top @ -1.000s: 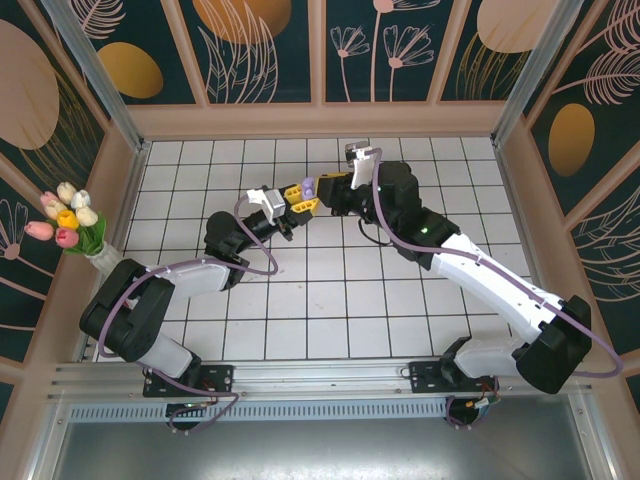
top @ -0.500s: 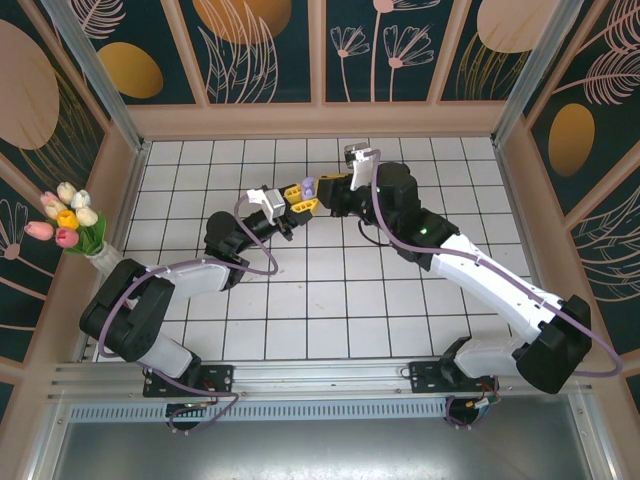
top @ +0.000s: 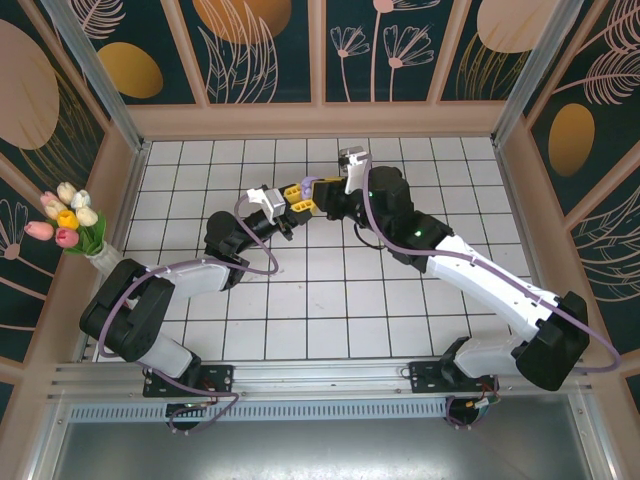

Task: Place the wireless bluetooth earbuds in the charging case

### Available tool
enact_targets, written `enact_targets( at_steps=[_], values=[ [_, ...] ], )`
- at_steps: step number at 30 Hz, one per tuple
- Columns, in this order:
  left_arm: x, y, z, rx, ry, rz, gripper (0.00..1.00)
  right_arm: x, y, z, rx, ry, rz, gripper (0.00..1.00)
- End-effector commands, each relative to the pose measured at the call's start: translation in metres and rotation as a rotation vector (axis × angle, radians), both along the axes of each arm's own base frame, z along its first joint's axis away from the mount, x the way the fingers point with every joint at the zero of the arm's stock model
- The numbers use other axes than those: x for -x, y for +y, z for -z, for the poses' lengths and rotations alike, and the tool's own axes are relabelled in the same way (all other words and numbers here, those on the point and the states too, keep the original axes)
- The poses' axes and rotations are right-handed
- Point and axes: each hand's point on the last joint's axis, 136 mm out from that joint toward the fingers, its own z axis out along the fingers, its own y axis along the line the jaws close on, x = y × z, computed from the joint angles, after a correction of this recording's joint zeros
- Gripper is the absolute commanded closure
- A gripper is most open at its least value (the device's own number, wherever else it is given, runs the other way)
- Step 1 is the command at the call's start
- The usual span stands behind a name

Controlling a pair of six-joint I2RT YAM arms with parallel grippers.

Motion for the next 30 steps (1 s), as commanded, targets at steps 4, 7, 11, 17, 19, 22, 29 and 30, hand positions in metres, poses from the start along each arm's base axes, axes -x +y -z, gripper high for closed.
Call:
enact_targets(
  at_steps=[4, 7, 11, 17, 19, 22, 29, 30],
  values=[
    [0.005, 0.0, -0.017, 0.035, -0.047, 0.012, 1.0, 0.0, 0.001, -0.007, -0.001, 0.025, 0.016, 0.63],
    [0.004, 0.0, -0.016, 0.035, -0.044, 0.01, 1.0, 0.0, -0.007, -0.025, -0.051, 0.008, 0.03, 0.56],
    [0.005, 0.0, -0.014, 0.034, -0.042, 0.011, 1.0, 0.002, -0.015, -0.051, -0.105, -0.022, 0.033, 0.5],
    [0.005, 0.0, -0.009, 0.031, -0.032, 0.015, 1.0, -0.016, -0.045, -0.075, -0.138, -0.019, 0.132, 0.49],
    [0.005, -0.001, -0.008, 0.028, -0.03, 0.02, 1.0, -0.033, -0.052, -0.068, -0.119, 0.041, 0.159, 0.49],
    [0.006, -0.003, -0.003, 0.016, -0.022, 0.034, 1.0, -0.058, -0.046, -0.047, -0.038, 0.145, 0.162, 0.51],
    [0.007, -0.005, 0.0, 0.006, -0.008, 0.047, 1.0, -0.1, -0.01, 0.002, 0.16, 0.307, 0.092, 0.54],
    [0.007, -0.004, 0.001, 0.006, -0.005, 0.045, 1.0, -0.104, -0.007, 0.008, 0.18, 0.324, 0.087, 0.55]
  ],
)
